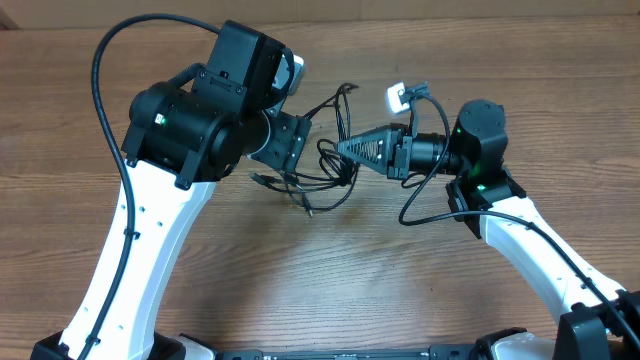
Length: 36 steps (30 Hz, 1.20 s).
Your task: Untangle cables
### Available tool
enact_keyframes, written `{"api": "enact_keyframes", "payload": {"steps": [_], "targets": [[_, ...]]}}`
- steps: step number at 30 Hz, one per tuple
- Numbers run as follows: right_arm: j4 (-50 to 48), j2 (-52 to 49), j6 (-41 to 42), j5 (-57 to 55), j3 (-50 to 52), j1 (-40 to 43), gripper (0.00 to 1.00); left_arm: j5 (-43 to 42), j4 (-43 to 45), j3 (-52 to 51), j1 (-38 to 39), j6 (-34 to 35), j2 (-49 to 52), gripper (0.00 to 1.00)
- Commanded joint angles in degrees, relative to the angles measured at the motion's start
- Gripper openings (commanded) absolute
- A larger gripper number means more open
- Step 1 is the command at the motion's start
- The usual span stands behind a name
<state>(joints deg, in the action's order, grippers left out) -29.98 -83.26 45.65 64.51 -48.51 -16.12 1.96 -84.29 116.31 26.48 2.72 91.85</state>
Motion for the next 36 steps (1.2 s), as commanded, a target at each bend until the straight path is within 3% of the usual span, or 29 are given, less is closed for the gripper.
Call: {"api": "enact_keyframes", "payload": {"steps": [1,8,15,18,26,31,36], "targets": [[-6.54,0.28,13.94,-0.81,-0.98,0.13,0.04,-8.24,-0.5,1.05,-0.2,-3.34,-0.46,0.77],[-7.32,0.26,19.1,-3.58,-0.98,0.42,0.04,-9.73,-1.62,1.05,-0.2,-9.44,-0.46,0.75],[-7.32,0.26,25.59,-3.26,-0.98,2.08,0.04,-13.03,-2.73,1.05,-0.2,-24.41,-0.46,0.58],[-7.48,0.26,34.1,-2.43,-0.98,2.43,0.04,-14.8,-2.45,0.48,-0.2,-27.96,-0.44,0.61],[-22.62,0.26,48.94,3.17,-0.98,2.43,0.04,-15.15,2.01,0.07,-0.2,-29.64,2.21,0.68],[-23.78,0.26,49.09,3.56,-0.98,2.43,0.04,-16.41,2.45,0.07,-0.2,-29.99,5.6,0.66],[-23.74,0.26,49.07,3.48,-0.98,2.43,0.04,-24.22,2.67,0.07,-0.2,-31.69,6.29,0.67]]}}
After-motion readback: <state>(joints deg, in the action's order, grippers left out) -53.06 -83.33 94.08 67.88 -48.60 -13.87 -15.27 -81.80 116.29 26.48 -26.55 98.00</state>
